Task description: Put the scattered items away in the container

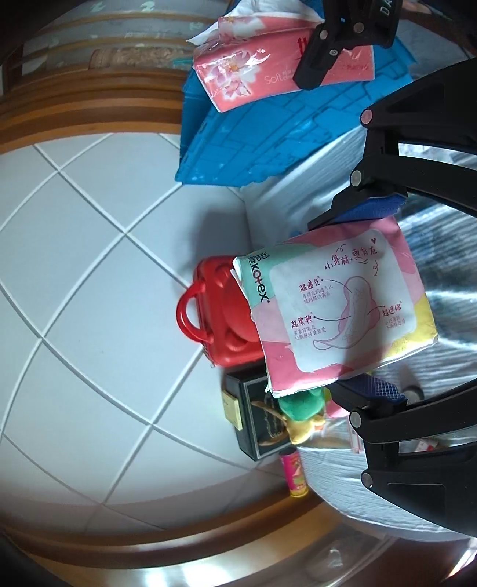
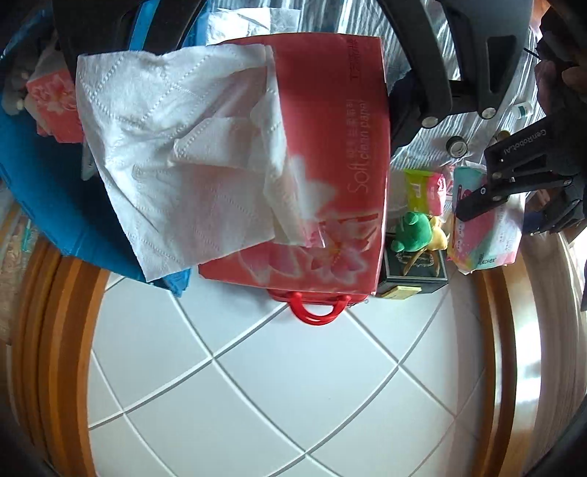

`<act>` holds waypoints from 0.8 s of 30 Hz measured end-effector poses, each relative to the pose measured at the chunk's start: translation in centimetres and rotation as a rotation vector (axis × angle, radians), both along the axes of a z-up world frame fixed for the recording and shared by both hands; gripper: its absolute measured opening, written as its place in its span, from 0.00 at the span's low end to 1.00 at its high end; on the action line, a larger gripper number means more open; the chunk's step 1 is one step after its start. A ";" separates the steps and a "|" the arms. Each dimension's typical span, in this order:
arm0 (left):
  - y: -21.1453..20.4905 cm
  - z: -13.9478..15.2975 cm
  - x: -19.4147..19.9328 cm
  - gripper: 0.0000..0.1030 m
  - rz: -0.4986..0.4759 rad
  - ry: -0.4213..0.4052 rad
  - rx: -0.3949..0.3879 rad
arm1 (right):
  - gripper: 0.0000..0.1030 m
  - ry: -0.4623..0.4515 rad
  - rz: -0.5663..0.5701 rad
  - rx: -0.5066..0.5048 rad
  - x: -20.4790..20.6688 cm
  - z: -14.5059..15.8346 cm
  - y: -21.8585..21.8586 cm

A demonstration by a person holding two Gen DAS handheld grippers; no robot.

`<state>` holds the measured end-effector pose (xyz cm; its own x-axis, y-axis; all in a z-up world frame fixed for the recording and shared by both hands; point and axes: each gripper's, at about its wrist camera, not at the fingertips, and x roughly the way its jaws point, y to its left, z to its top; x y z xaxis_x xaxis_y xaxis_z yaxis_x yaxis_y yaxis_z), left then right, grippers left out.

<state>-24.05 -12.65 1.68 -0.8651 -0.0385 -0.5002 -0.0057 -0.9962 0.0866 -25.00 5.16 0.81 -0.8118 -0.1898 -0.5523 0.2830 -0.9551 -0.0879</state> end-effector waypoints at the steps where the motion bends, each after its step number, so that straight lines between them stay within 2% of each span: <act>1: 0.6 0.4 0.1 0.67 -0.021 0.003 0.002 | 0.81 0.008 -0.023 0.002 0.5 0.4 0.6; 8: 6.4 2.8 1.7 0.67 -0.180 0.059 0.000 | 0.81 0.066 -0.184 0.009 4.7 2.8 5.0; 14: 11.6 4.5 3.3 0.67 -0.260 0.086 -0.005 | 0.81 0.104 -0.293 -0.009 7.7 4.4 9.5; 24: 23.4 7.0 5.0 0.67 -0.298 0.136 0.018 | 0.81 0.156 -0.318 0.009 9.7 6.1 18.7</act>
